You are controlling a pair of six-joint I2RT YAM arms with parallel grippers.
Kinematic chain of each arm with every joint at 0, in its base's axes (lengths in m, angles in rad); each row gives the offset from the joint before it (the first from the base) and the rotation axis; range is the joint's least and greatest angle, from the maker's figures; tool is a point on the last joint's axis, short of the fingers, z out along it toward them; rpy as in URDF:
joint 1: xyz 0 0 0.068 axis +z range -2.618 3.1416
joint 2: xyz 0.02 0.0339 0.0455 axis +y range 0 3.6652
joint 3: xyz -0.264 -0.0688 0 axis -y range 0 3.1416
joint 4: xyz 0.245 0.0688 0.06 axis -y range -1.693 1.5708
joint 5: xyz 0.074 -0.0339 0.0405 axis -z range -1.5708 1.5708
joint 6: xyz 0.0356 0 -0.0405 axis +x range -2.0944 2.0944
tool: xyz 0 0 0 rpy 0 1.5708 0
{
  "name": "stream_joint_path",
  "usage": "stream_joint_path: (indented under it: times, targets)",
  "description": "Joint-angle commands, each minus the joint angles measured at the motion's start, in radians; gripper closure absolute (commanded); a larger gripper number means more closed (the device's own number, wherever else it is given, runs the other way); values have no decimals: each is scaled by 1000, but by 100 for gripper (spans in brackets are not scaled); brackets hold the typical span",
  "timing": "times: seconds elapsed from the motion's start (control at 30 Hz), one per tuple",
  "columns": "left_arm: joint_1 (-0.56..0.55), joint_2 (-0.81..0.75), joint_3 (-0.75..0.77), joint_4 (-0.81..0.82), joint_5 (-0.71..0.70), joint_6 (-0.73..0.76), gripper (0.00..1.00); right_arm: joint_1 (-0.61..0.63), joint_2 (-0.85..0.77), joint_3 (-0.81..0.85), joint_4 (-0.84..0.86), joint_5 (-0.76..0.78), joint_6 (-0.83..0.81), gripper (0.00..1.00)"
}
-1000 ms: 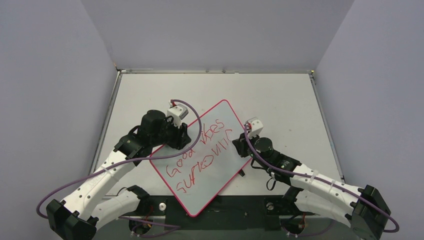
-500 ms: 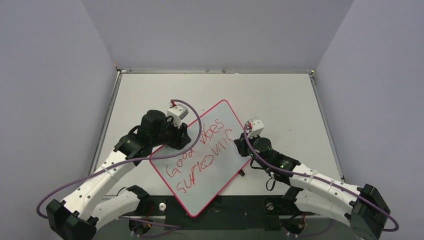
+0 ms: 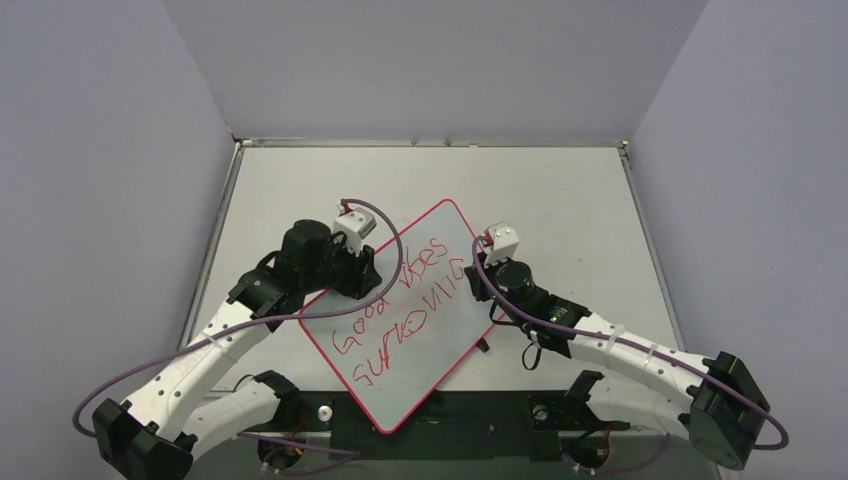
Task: Write a sentence on the whiteboard
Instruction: Write a sentence on the whiteboard stand.
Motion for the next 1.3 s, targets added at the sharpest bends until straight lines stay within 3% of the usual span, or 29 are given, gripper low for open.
stream_joint_path:
  times: [0.0,0.63,1.27]
  targets:
    - [1,-13,21,64,-24,52,100,0,40,83,8,21,-41,100]
    - [1,-15,22,66,-22,52,100,-34,161,233,17,20,-92,100]
    - [2,-21,21,65,-29,52,100,-30,44,86,-20,-31,-7,100]
